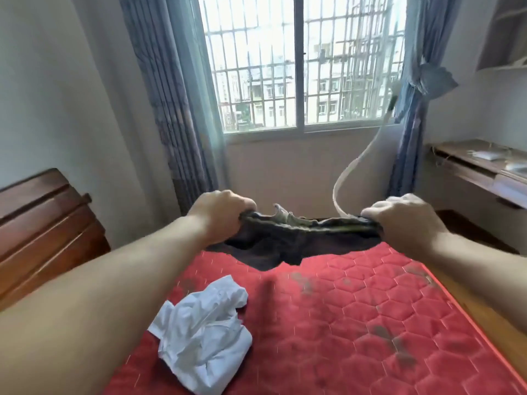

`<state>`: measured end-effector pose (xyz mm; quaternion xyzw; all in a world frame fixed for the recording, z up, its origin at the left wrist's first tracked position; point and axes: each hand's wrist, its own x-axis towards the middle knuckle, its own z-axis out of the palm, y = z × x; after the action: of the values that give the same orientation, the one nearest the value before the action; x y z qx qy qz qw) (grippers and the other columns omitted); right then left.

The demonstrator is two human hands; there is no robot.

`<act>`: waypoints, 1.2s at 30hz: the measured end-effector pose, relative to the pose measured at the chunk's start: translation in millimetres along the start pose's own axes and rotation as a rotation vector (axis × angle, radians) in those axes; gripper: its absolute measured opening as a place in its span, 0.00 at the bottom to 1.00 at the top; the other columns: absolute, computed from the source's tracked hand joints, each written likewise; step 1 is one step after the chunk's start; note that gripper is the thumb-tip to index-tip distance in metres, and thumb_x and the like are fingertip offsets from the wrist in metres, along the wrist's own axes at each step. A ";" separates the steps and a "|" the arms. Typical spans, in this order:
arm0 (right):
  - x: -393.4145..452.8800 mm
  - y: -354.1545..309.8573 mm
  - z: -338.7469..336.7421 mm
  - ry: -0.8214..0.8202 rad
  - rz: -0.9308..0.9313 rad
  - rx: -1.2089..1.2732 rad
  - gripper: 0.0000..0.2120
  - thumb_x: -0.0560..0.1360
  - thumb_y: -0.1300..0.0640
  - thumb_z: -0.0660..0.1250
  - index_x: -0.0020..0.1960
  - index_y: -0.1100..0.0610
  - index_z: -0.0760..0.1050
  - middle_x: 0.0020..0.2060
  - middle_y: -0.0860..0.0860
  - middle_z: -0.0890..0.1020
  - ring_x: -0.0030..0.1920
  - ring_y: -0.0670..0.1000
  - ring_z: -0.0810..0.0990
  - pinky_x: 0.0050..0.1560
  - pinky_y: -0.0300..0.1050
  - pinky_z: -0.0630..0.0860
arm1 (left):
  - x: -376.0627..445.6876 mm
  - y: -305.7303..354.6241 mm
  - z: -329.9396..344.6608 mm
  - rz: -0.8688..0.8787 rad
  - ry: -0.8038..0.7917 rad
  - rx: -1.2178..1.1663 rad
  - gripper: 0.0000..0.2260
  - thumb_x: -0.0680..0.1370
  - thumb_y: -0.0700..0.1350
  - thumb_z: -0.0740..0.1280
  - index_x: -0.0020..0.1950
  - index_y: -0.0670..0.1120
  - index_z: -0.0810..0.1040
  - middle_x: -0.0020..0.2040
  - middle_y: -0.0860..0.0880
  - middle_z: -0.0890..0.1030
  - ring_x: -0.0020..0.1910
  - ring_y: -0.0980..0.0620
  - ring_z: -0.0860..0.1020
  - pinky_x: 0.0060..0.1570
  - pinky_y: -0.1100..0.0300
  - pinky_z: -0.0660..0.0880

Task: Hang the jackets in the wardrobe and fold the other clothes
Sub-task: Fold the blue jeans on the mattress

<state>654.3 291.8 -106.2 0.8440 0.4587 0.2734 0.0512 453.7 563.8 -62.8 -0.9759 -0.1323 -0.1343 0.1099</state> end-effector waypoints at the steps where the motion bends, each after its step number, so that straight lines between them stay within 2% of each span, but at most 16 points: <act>1: -22.7 -15.3 20.5 -0.090 -0.027 0.031 0.09 0.73 0.56 0.62 0.49 0.47 0.79 0.47 0.44 0.83 0.51 0.51 0.81 0.51 0.47 0.73 | -18.9 8.4 27.8 0.024 -0.078 -0.003 0.13 0.75 0.48 0.63 0.58 0.59 0.78 0.54 0.53 0.82 0.53 0.47 0.80 0.48 0.57 0.74; 3: -71.3 -49.4 64.5 -0.250 -0.069 0.113 0.12 0.74 0.57 0.60 0.53 0.47 0.77 0.50 0.44 0.82 0.54 0.49 0.80 0.54 0.44 0.74 | -61.8 30.0 88.8 0.094 -0.178 0.012 0.11 0.74 0.51 0.66 0.56 0.57 0.79 0.51 0.53 0.83 0.50 0.49 0.81 0.43 0.60 0.72; 5: -129.0 -85.9 110.9 -0.405 -0.106 0.132 0.12 0.75 0.55 0.59 0.56 0.47 0.76 0.52 0.45 0.81 0.56 0.50 0.80 0.52 0.44 0.73 | -114.5 56.6 155.1 0.127 -0.277 0.012 0.09 0.72 0.51 0.70 0.51 0.55 0.80 0.46 0.53 0.83 0.45 0.50 0.82 0.37 0.63 0.68; 9: -259.9 -157.7 200.7 -0.696 -0.138 0.202 0.12 0.75 0.56 0.59 0.56 0.49 0.76 0.55 0.47 0.82 0.58 0.52 0.80 0.50 0.46 0.75 | -235.3 130.8 290.0 0.154 -0.655 -0.051 0.10 0.76 0.45 0.63 0.56 0.52 0.77 0.56 0.49 0.81 0.56 0.43 0.79 0.46 0.56 0.71; 12: -365.0 -208.6 246.0 -0.924 -0.162 0.211 0.13 0.74 0.59 0.58 0.55 0.51 0.77 0.55 0.50 0.82 0.58 0.53 0.80 0.51 0.47 0.75 | -323.8 187.0 361.7 0.226 -0.833 -0.045 0.10 0.77 0.42 0.61 0.56 0.50 0.77 0.56 0.46 0.81 0.56 0.40 0.80 0.49 0.52 0.74; 14: -438.0 -246.9 265.8 -1.035 -0.144 0.229 0.13 0.74 0.60 0.58 0.55 0.52 0.77 0.54 0.51 0.82 0.58 0.55 0.80 0.52 0.47 0.75 | -384.4 221.1 401.6 0.290 -0.931 -0.059 0.11 0.77 0.41 0.60 0.56 0.49 0.77 0.56 0.45 0.82 0.56 0.40 0.80 0.51 0.52 0.72; 18: -533.7 -294.1 275.7 -1.122 -0.134 0.241 0.12 0.76 0.58 0.58 0.56 0.52 0.76 0.55 0.49 0.80 0.59 0.53 0.79 0.53 0.47 0.74 | -473.9 263.5 439.2 0.361 -0.993 -0.095 0.09 0.76 0.41 0.62 0.54 0.49 0.77 0.54 0.46 0.82 0.56 0.43 0.80 0.54 0.53 0.64; 21: -584.2 -320.5 268.8 -1.154 -0.092 0.256 0.12 0.75 0.57 0.58 0.55 0.51 0.75 0.55 0.48 0.78 0.59 0.51 0.78 0.51 0.46 0.74 | -529.7 278.8 453.6 0.326 -1.003 -0.144 0.10 0.75 0.41 0.62 0.54 0.49 0.77 0.55 0.47 0.81 0.57 0.44 0.78 0.54 0.53 0.65; 25: -617.7 -337.3 254.7 -1.163 -0.045 0.274 0.11 0.74 0.57 0.58 0.54 0.50 0.73 0.55 0.47 0.75 0.58 0.52 0.77 0.52 0.48 0.74 | -568.4 283.4 455.0 0.263 -1.005 -0.238 0.14 0.76 0.44 0.62 0.61 0.53 0.75 0.56 0.51 0.78 0.58 0.45 0.77 0.53 0.53 0.67; 27: -624.9 -342.8 247.5 -1.185 -0.044 0.280 0.12 0.74 0.50 0.60 0.57 0.50 0.70 0.56 0.47 0.74 0.59 0.52 0.76 0.53 0.48 0.73 | -577.8 282.1 451.6 0.259 -1.030 -0.304 0.17 0.75 0.53 0.67 0.63 0.54 0.72 0.58 0.51 0.77 0.59 0.46 0.76 0.55 0.53 0.67; 29: -623.5 -348.3 242.7 -1.271 -0.043 0.265 0.22 0.72 0.39 0.63 0.60 0.50 0.68 0.58 0.48 0.73 0.60 0.53 0.76 0.54 0.49 0.71 | -580.9 277.2 445.2 0.283 -1.132 -0.316 0.28 0.70 0.63 0.71 0.65 0.54 0.67 0.59 0.50 0.78 0.59 0.46 0.77 0.57 0.52 0.68; 30: -617.9 -350.1 240.8 -1.329 -0.027 0.248 0.28 0.70 0.33 0.63 0.61 0.50 0.69 0.59 0.48 0.73 0.61 0.53 0.76 0.54 0.50 0.70 | -580.3 272.8 442.3 0.287 -1.184 -0.291 0.32 0.68 0.64 0.72 0.65 0.52 0.66 0.59 0.49 0.79 0.59 0.45 0.77 0.57 0.52 0.68; 31: -610.9 -352.3 239.3 -1.371 -0.023 0.218 0.33 0.67 0.28 0.61 0.61 0.50 0.70 0.59 0.48 0.74 0.61 0.53 0.77 0.55 0.50 0.69 | -579.2 267.2 439.0 0.283 -1.214 -0.252 0.32 0.68 0.63 0.73 0.65 0.50 0.65 0.57 0.47 0.80 0.57 0.44 0.78 0.56 0.52 0.67; 33: -593.9 -360.7 239.0 -1.366 -0.054 0.166 0.33 0.67 0.25 0.58 0.58 0.49 0.75 0.58 0.48 0.78 0.59 0.53 0.79 0.54 0.49 0.71 | -575.3 252.4 434.4 0.294 -1.161 -0.137 0.25 0.72 0.56 0.71 0.63 0.48 0.66 0.55 0.46 0.81 0.56 0.43 0.79 0.55 0.53 0.67; 35: -569.9 -373.9 239.3 -1.279 -0.069 0.168 0.27 0.72 0.29 0.57 0.55 0.50 0.76 0.56 0.49 0.81 0.57 0.53 0.80 0.51 0.47 0.72 | -562.9 233.1 430.5 0.339 -1.082 -0.009 0.13 0.75 0.44 0.66 0.59 0.49 0.71 0.54 0.48 0.81 0.56 0.45 0.79 0.55 0.54 0.66; 36: -557.2 -382.9 239.3 -1.207 -0.064 0.193 0.23 0.75 0.34 0.57 0.53 0.51 0.76 0.55 0.50 0.81 0.56 0.54 0.80 0.50 0.46 0.72 | -554.6 221.6 428.4 0.340 -1.061 0.037 0.12 0.75 0.41 0.64 0.57 0.50 0.74 0.53 0.49 0.82 0.55 0.46 0.80 0.53 0.54 0.64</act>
<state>250.8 103.9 -668.5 0.8364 0.3967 -0.2977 0.2335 102.1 335.6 -666.7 -0.9152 -0.0126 0.3973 0.0657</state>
